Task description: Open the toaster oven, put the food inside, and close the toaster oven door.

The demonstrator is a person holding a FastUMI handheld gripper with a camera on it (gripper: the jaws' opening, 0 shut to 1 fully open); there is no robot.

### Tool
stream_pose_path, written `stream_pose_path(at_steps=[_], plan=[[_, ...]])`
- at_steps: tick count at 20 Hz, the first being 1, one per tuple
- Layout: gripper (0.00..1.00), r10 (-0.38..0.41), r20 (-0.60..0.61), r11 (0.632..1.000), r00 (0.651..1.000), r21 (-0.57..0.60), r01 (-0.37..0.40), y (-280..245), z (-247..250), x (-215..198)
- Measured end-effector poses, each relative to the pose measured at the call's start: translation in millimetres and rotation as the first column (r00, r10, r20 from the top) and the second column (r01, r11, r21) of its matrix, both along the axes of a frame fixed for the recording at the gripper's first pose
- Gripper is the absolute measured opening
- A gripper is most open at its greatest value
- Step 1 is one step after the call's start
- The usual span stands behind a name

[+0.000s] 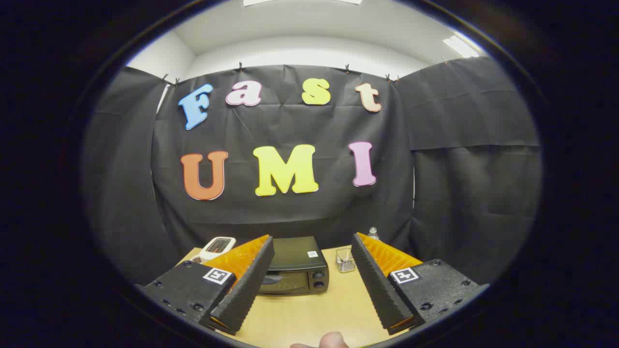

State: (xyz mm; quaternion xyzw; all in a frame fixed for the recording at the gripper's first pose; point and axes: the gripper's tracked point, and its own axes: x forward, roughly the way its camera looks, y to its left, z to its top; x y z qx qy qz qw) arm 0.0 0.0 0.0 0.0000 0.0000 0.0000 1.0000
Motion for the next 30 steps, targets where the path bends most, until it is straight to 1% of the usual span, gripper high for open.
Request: stream_pose_path(at_steps=[7,18,22,25,30], plan=[[1.00,0.050,-0.020,0.999,0.999,0.006,-0.050,19,-4,0],[1.00,0.084,-0.062,0.996,0.995,0.016,-0.083,24,-17,-6],[1.00,0.082,-0.056,0.997,0.995,0.012,-0.082,20,-15,-7],[1.00,0.064,-0.060,0.998,0.996,0.018,-0.063,12,-16,-5],[1.00,0.059,-0.086,0.998,0.995,0.033,-0.056,13,-25,2]])
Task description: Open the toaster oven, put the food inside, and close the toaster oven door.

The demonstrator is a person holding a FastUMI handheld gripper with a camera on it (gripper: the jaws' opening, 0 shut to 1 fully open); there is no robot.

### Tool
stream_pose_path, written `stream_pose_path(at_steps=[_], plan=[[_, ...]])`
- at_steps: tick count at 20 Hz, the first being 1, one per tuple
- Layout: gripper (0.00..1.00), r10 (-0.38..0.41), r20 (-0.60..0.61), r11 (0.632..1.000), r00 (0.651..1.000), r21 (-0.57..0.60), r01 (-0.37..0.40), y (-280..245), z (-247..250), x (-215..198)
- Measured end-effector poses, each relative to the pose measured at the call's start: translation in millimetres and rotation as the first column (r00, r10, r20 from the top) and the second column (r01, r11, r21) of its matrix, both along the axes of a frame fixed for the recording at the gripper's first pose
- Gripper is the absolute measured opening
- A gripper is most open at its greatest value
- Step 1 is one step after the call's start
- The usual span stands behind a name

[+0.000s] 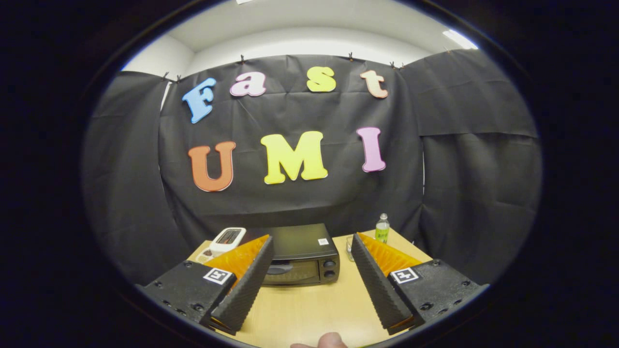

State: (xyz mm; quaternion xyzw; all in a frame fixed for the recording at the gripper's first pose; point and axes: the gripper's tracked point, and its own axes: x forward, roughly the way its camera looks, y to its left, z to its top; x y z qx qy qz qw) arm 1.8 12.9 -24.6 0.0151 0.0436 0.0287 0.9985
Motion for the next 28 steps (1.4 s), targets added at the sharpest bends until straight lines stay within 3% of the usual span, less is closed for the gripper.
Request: stream_pose_path(at_steps=[13,21,28], plan=[[1.00,0.111,-0.111,0.994,0.988,0.021,-0.110,51,-43,43],[1.00,0.144,-0.195,0.988,0.970,-0.022,-0.151,92,-111,132],[1.00,0.114,-0.305,0.992,0.945,-0.019,-0.125,110,-177,202]])
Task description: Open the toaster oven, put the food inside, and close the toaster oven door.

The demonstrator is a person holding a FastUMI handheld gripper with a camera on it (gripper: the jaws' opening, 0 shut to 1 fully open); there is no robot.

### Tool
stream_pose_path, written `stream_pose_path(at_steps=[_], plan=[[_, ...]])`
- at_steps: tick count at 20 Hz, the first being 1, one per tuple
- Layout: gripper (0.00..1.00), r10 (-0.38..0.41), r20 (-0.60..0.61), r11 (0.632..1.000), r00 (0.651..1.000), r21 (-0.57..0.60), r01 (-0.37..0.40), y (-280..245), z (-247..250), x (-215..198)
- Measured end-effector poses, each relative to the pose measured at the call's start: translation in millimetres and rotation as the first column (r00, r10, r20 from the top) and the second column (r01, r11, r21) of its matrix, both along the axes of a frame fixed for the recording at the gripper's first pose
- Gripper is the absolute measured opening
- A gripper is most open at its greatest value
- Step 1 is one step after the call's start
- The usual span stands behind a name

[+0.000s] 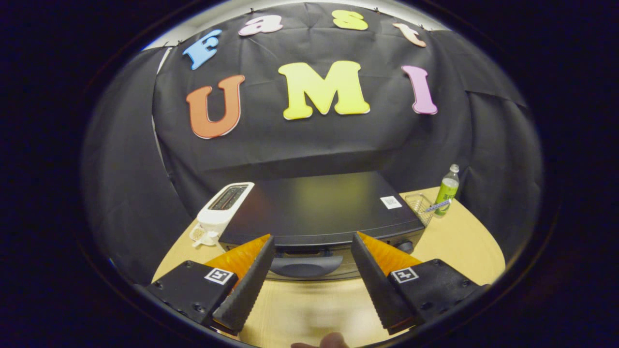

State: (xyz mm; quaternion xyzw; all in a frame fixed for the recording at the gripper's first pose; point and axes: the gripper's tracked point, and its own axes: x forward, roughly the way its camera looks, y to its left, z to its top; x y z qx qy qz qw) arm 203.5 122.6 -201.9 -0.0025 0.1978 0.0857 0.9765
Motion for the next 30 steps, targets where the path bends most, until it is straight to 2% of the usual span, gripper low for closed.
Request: stream_pose_path(at_steps=[5,8,9,13,16,23,30], plan=[[1.00,0.000,-0.035,0.998,0.999,-0.062,-0.002,1,-28,24],[1.00,0.007,-0.025,0.994,1.000,-0.113,-0.010,-1,-39,23],[1.00,0.011,0.009,0.994,1.000,-0.110,-0.010,0,-35,22],[1.00,0.008,0.001,0.998,1.000,-0.066,-0.008,-3,-42,12],[1.00,0.007,-0.018,0.998,1.000,-0.058,-0.008,-6,-51,-11],[1.00,-0.001,-0.099,0.991,0.995,-0.131,-0.012,-18,-94,-70],[1.00,0.012,-0.237,0.986,0.971,-0.159,-0.051,-31,-152,-107]])
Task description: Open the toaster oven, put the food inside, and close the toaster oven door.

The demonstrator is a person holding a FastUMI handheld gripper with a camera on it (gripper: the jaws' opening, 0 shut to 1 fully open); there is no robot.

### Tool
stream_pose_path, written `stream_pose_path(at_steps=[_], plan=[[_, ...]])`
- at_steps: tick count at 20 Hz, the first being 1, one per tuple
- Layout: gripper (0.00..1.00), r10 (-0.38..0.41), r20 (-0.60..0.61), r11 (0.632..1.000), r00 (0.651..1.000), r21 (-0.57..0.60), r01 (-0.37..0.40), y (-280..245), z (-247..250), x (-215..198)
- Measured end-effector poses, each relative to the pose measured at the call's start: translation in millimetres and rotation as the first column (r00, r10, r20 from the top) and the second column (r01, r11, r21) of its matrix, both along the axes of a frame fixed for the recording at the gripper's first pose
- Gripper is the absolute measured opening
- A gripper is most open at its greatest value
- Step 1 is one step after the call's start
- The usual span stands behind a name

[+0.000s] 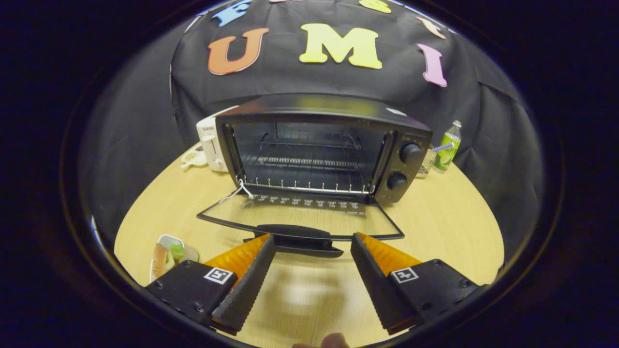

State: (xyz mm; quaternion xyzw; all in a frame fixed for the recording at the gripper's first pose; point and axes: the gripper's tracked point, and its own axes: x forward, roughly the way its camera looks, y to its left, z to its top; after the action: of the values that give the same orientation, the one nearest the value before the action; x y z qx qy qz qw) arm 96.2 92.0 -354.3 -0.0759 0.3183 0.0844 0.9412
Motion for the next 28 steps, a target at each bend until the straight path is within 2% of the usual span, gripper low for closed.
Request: stream_pose_path(at_steps=[2,7,8,9,10,12,14,16,17,19,22,25,28], plan=[[1.00,-0.003,-0.022,1.000,1.000,0.002,0.003,-3,-1,-8],[1.00,0.060,-0.006,0.997,0.998,0.041,-0.060,-10,46,-26],[1.00,0.089,-0.021,0.994,0.996,0.064,-0.087,-8,58,-32],[1.00,0.149,-0.055,0.983,0.987,0.112,-0.142,1,68,-41],[1.00,0.227,-0.107,0.962,0.968,0.177,-0.206,14,76,-53],[1.00,0.336,-0.212,0.921,0.918,0.276,-0.274,28,92,-76],[1.00,0.414,-0.289,0.881,0.863,0.365,-0.301,45,108,-96],[1.00,0.461,-0.354,0.857,0.814,0.415,-0.306,61,114,-112],[1.00,0.483,-0.384,0.844,0.787,0.444,-0.301,72,113,-118],[0.99,0.496,-0.457,0.826,0.738,0.511,-0.239,92,103,-130],[0.97,0.493,-0.516,0.824,0.700,0.535,-0.185,108,78,-129],[0.96,0.501,-0.578,0.819,0.644,0.556,-0.139,124,48,-129],[0.90,0.514,-0.616,0.810,0.597,0.577,-0.101,136,22,-131]])
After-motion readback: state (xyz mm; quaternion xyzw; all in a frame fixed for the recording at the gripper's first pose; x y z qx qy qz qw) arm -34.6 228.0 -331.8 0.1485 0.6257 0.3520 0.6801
